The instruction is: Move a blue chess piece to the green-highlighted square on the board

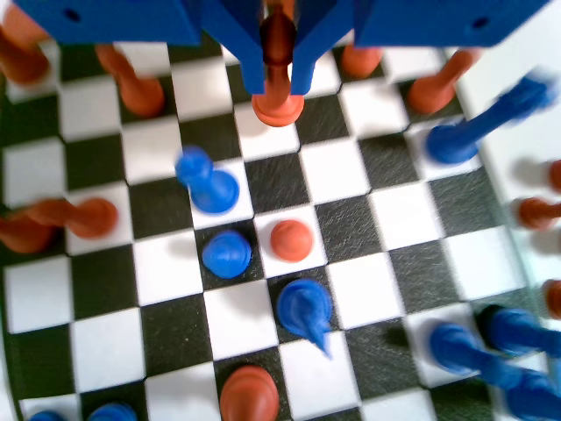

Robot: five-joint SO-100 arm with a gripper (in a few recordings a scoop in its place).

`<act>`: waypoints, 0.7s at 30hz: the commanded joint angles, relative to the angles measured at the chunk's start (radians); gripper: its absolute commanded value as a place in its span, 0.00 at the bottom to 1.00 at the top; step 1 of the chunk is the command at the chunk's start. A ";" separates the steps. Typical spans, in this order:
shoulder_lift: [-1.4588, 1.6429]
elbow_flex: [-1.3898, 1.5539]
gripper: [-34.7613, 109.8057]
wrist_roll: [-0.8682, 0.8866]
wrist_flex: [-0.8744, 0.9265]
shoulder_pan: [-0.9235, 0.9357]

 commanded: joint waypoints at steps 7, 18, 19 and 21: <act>0.216 -0.127 0.25 -0.012 0.184 0.094; 0.236 -0.281 0.25 -0.020 0.327 0.298; 0.236 -0.290 0.25 -0.032 0.339 0.321; 0.236 -0.304 0.25 -0.052 0.357 0.368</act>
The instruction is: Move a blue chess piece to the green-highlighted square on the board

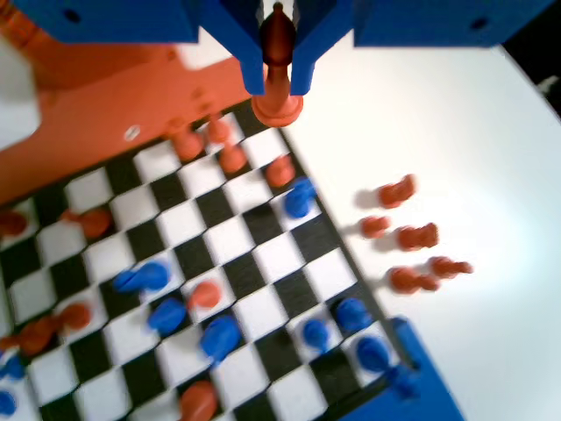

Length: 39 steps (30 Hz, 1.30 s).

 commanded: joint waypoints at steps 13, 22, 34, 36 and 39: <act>0.029 -0.104 0.25 -0.141 0.147 0.319; -0.118 -0.206 0.25 -0.187 0.147 0.428; -0.250 -0.179 0.25 -0.202 -0.009 0.454; -0.255 -0.147 0.25 -0.202 -0.055 0.451; -0.264 -0.104 0.25 -0.204 -0.107 0.445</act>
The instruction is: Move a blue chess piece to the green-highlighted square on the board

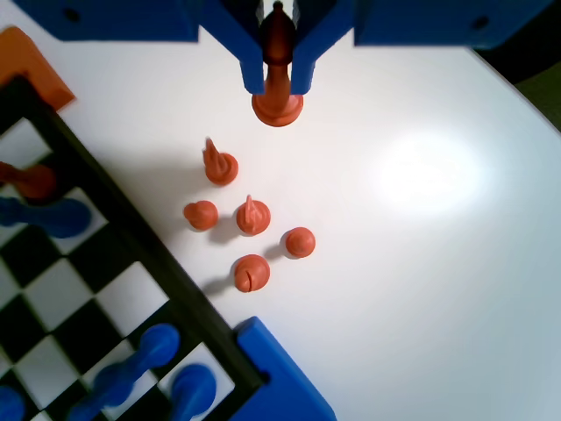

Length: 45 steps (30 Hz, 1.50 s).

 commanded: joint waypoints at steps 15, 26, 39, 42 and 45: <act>0.025 0.209 0.25 -0.025 -0.259 -0.014; 0.017 0.296 0.25 -0.028 -0.367 -0.025; 0.018 0.308 0.31 -0.055 -0.373 -0.025; 0.021 0.305 0.32 -0.069 -0.373 -0.023; 0.034 0.304 0.33 -0.089 -0.365 -0.021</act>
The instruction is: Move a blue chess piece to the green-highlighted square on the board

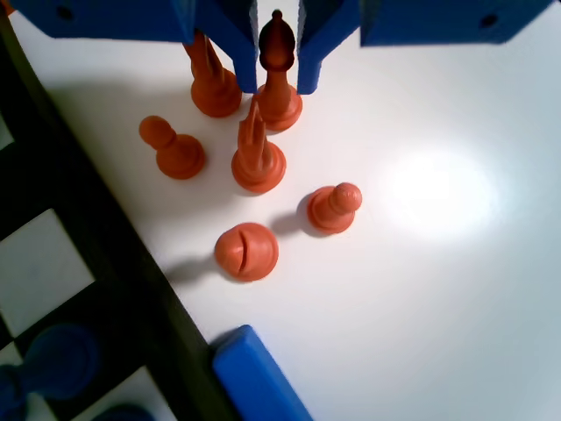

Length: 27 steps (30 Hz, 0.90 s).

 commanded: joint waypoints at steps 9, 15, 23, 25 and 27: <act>0.137 -0.060 0.33 -0.081 0.163 0.000; 0.216 -0.210 0.33 -0.100 0.426 -0.020; 0.336 -0.414 0.33 -0.124 0.739 -0.110; 0.379 -0.407 0.32 -0.117 0.756 -0.164; 0.430 -0.364 0.32 -0.100 0.746 -0.227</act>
